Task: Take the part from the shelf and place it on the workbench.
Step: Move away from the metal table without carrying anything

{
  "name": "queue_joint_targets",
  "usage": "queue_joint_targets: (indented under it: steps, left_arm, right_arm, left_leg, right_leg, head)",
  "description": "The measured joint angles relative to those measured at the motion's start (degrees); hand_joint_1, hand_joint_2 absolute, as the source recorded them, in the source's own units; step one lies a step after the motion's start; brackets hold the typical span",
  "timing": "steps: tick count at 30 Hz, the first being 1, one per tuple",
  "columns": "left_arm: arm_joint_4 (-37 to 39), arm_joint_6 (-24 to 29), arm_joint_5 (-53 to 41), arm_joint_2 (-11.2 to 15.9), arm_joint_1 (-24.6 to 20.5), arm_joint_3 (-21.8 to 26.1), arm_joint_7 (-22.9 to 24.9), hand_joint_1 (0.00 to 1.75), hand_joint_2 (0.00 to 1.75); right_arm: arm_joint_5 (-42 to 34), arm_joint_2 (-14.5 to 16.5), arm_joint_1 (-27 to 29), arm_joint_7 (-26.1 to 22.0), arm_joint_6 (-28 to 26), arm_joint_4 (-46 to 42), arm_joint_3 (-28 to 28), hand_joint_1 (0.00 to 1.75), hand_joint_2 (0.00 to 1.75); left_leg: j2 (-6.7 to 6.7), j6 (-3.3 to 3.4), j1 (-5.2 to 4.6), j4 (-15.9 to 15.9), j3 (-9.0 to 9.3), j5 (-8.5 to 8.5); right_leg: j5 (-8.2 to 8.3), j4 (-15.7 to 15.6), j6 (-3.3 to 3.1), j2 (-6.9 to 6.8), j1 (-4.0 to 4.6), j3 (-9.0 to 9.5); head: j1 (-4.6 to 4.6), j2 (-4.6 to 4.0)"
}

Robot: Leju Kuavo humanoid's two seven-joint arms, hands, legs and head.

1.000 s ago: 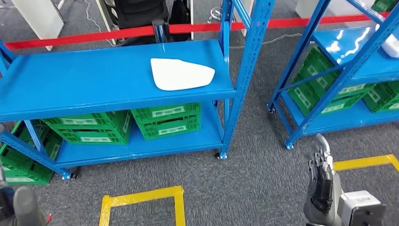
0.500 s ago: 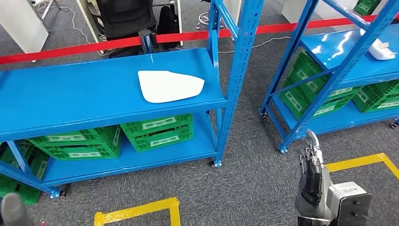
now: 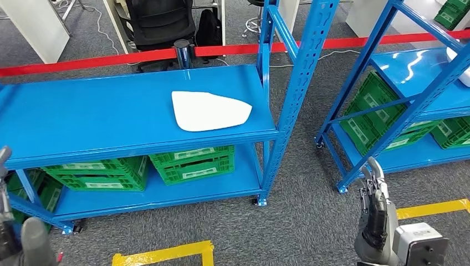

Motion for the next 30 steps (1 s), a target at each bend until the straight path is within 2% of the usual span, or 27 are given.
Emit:
queue_joint_targets:
  steps: [2, 3, 4, 6, 7, 8, 9, 10, 11, 12, 14, 17, 23, 27, 30]
  left_arm:
    - [0.1, 0.0, 0.1, 0.0, -0.1, 0.0, 0.0, 0.00, 0.00]
    - [0.1, 0.0, 0.3, 0.0, -0.1, 0.1, 0.0, 0.00, 0.00]
    - [0.2, 0.0, 0.4, 0.0, -0.1, 0.1, 0.1, 0.00, 0.00]
    - [0.3, 0.0, 0.9, 0.0, -0.1, 0.2, 0.1, 0.00, 0.00]
    - [0.4, 0.0, 1.0, 0.0, 0.0, 0.3, 0.1, 0.00, 0.00]
    - [0.4, 0.0, 1.2, 0.0, 0.0, 0.3, 0.1, 0.00, 0.00]
    - [0.5, -0.1, 1.3, 0.0, 0.0, 0.3, 0.1, 0.00, 0.00]
    - [0.5, -0.1, 1.3, 0.0, 0.0, 0.3, 0.0, 0.00, 0.00]
    - [0.6, -0.1, 1.3, 0.0, 0.0, 0.3, 0.0, 0.00, 0.00]
    - [0.6, -0.2, 1.4, 0.0, -0.1, 0.3, 0.0, 0.00, 0.00]
    - [0.7, -0.3, 1.5, -0.1, -0.1, 0.3, 0.0, 0.00, 0.00]
    - [0.7, -0.5, 1.8, -0.1, -0.1, 0.3, 0.0, 0.00, 0.00]
    - [1.0, -0.9, 4.0, -0.1, -0.1, 0.3, -1.2, 0.00, 0.00]
    - [1.5, -1.8, 7.6, -0.1, -0.3, 0.3, -3.6, 0.00, 0.00]
    - [2.4, -3.9, 12.0, -0.1, -1.4, 0.0, -6.7, 0.00, 0.00]
  right_arm:
    - [0.0, 0.0, 0.0, 0.0, 0.0, 0.0, 0.1, 0.00, 0.00]
    - [0.0, 0.0, 0.0, 0.0, 0.0, 0.0, 0.2, 0.00, 0.00]
    - [0.0, 0.0, 0.0, 0.1, 0.0, 0.0, 0.2, 0.00, 0.00]
    - [0.1, 0.0, 0.0, 0.2, 0.0, 0.0, 0.3, 0.00, 0.00]
    - [0.1, 0.0, 0.0, 0.3, 0.0, 0.0, 0.3, 0.00, 0.00]
    - [0.1, 0.0, 0.0, 0.4, 0.0, 0.0, 0.3, 0.00, 0.00]
    - [0.1, 0.0, 0.0, 0.4, 0.0, 0.0, 0.3, 0.00, 0.00]
    - [0.1, 0.0, 0.0, 0.5, 0.0, 0.0, 0.3, 0.00, 0.00]
    - [0.1, 0.0, 0.0, 0.6, 0.0, 0.0, 0.3, 0.00, 0.00]
    - [0.1, 0.0, 0.0, 0.6, 0.0, 0.0, 0.3, 0.00, 0.00]
    - [0.1, 0.0, -0.1, 0.7, 0.0, 0.0, 0.3, 0.00, 0.00]
    - [0.1, 0.0, -0.1, 0.9, 0.0, 0.0, 0.4, 0.00, 0.00]
    - [0.2, -0.1, -0.4, 1.0, 0.0, 0.0, 0.6, 0.00, 0.00]
    - [0.7, -0.2, -1.0, 1.8, 0.0, 0.1, 1.8, 0.00, 0.00]
    - [2.1, -0.5, -3.3, 4.1, 0.0, 0.9, 4.9, 0.00, 0.00]
  left_leg:
    - [0.10, -0.52, 0.05, 0.9, 0.24, -0.81]
    - [0.16, -0.70, 0.05, 3.0, -0.70, -1.79]
    - [0.19, -0.79, 0.10, 6.4, -2.55, -3.07]
    - [0.25, -0.96, 0.18, 14.0, -7.77, -5.28]
    - [0.27, -1.00, 0.21, 16.1, -9.71, -5.07]
    - [0.29, -1.00, 0.25, 15.9, -10.59, -3.64]
    - [0.31, -0.96, 0.30, 13.5, -10.25, -1.16]
    - [0.36, -0.89, 0.35, 9.6, -9.12, 1.70]
    - [0.40, -0.82, 0.31, 6.0, -7.71, 3.65]
    - [0.41, -0.67, 0.26, 3.4, -6.48, 4.78]
    - [0.28, -0.38, 0.12, 1.9, -5.44, 4.87]
    - [0.00, -0.18, -0.03, 1.9, -5.58, 4.94]
    - [-0.04, 0.42, -0.24, 1.9, -5.76, 4.54]
    - [-0.01, 0.60, -0.34, 1.9, -5.76, 4.50]
    - [0.00, 0.67, -0.37, 1.9, -5.73, 4.55]
  right_leg:
    - [0.06, -1.0, -0.68, 0.03, -0.20, 1.29]
    - [0.14, -1.5, -1.00, 0.02, -0.37, 1.98]
    - [0.07, -1.8, -1.26, -0.01, -0.46, 2.30]
    - [-0.41, -1.8, -1.57, -0.04, -0.48, 2.67]
    - [-0.77, -1.7, -1.55, -0.03, -0.48, 2.94]
    - [-1.19, -1.7, -1.47, 0.01, -0.50, 3.38]
    - [-1.69, -1.7, -1.33, 0.06, -0.53, 3.96]
    - [-2.24, -1.6, -1.11, 0.11, -0.56, 4.48]
    - [-2.89, -1.4, -0.77, 0.16, -0.46, 4.80]
    - [-3.43, -1.3, -0.41, 0.22, -0.40, 4.96]
    - [-4.07, -0.9, -0.03, 0.26, -0.24, 4.90]
    - [-3.99, -0.9, -0.45, 0.22, -0.37, 4.96]
    - [-4.00, -1.9, -0.39, 0.21, -0.49, 5.15]
    - [-4.01, -2.1, 0.43, 0.19, -0.62, 5.17]
    - [-3.97, -2.1, 0.97, 0.19, -0.67, 5.16]
  head:
    - [-0.22, 0.00]
    - [-0.52, 0.00]
    - [-0.90, 0.00]
    - [-1.53, 0.00]
    - [-1.72, 0.00]
    - [-1.92, 0.00]
    - [-2.13, 0.00]
    - [-2.37, 0.00]
    - [-2.62, 0.00]
    - [-2.78, 0.00]
    - [-2.66, 0.00]
    - [-2.05, 0.00]
    - [-0.94, 0.00]
    - [-0.68, 0.00]
    - [-0.73, 0.00]
